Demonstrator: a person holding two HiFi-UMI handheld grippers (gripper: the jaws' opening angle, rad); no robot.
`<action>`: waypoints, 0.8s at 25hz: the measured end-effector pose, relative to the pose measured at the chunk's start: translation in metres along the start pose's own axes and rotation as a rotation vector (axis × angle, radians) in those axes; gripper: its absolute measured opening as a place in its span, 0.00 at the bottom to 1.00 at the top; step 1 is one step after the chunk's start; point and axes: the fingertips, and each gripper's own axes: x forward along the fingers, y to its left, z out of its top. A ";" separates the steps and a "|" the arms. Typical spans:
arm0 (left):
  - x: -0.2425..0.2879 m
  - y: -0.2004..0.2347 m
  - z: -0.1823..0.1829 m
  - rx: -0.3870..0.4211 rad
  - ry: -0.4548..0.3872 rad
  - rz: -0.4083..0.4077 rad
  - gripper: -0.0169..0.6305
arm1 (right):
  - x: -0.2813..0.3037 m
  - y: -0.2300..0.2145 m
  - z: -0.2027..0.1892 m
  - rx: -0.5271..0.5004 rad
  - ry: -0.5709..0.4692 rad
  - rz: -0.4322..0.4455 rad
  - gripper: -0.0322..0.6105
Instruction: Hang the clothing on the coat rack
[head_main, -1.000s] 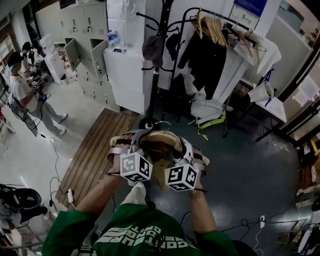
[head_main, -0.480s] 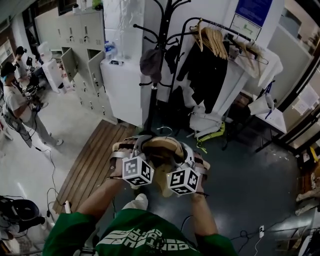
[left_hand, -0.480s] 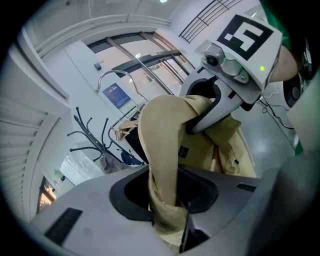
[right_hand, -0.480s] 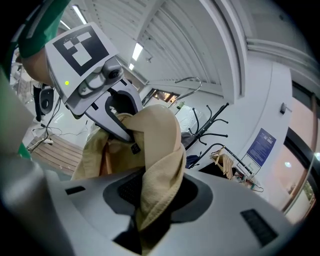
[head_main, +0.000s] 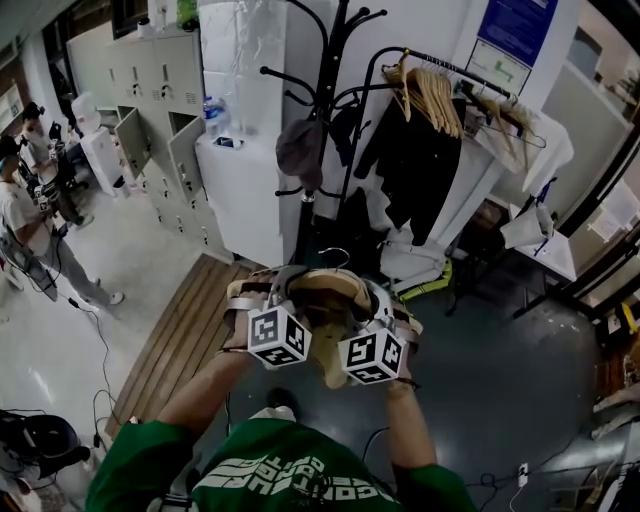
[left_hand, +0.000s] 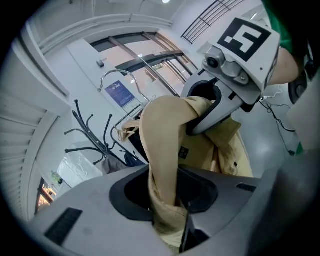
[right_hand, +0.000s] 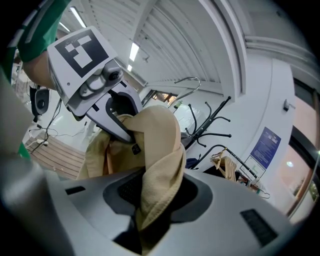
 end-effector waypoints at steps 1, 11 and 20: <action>0.006 0.007 -0.001 -0.001 -0.002 0.002 0.20 | 0.007 -0.005 0.002 0.000 -0.002 0.000 0.24; 0.052 0.051 -0.002 0.018 -0.008 0.013 0.20 | 0.059 -0.044 0.004 0.003 -0.016 0.002 0.24; 0.087 0.069 0.003 0.007 0.032 0.049 0.20 | 0.090 -0.073 -0.006 -0.016 -0.067 0.048 0.24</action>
